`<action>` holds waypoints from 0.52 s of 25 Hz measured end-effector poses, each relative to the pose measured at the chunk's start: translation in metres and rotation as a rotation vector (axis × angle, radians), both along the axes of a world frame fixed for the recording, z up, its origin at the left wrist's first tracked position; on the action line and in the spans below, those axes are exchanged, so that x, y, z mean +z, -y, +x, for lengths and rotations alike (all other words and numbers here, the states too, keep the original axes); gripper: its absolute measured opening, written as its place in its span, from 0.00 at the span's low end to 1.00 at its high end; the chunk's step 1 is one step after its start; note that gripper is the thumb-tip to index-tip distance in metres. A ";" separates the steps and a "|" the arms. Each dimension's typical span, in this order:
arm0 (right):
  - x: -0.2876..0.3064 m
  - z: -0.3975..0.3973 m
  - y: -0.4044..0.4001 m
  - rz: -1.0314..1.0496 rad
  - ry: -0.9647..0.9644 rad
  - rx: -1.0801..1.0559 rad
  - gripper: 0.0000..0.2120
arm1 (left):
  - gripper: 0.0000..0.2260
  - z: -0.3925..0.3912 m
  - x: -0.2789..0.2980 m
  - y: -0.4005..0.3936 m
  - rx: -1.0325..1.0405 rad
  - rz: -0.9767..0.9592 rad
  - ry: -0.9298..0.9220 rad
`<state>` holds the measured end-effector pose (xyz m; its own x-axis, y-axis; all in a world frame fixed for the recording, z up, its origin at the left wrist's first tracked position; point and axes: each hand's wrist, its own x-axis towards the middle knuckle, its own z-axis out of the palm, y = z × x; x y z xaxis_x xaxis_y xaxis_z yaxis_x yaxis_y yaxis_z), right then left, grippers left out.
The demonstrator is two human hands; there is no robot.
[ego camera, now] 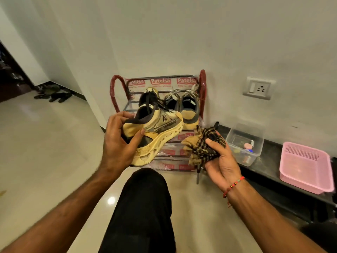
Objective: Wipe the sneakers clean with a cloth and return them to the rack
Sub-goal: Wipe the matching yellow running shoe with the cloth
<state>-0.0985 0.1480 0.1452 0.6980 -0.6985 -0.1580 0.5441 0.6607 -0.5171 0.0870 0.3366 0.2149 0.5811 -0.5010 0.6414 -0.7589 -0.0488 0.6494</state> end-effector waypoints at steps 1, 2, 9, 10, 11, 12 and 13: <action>0.002 0.007 0.001 0.008 0.030 0.002 0.29 | 0.15 0.008 0.002 -0.001 0.024 -0.025 0.038; 0.004 0.015 0.001 0.007 0.053 0.005 0.29 | 0.15 0.020 0.003 -0.002 0.047 -0.041 0.083; -0.011 0.060 0.012 -0.009 0.056 0.013 0.32 | 0.11 0.124 0.004 0.035 0.156 0.007 0.275; -0.015 0.064 0.014 0.001 0.042 0.013 0.32 | 0.11 0.136 0.006 0.041 0.179 -0.003 0.282; -0.019 0.067 0.015 0.010 0.025 0.012 0.32 | 0.11 0.146 0.007 0.046 0.204 -0.021 0.284; -0.023 0.072 0.016 0.014 0.008 0.016 0.32 | 0.12 0.158 0.008 0.051 0.235 -0.048 0.281; -0.027 0.076 0.017 0.009 -0.010 0.022 0.32 | 0.12 0.169 0.007 0.055 0.270 -0.083 0.269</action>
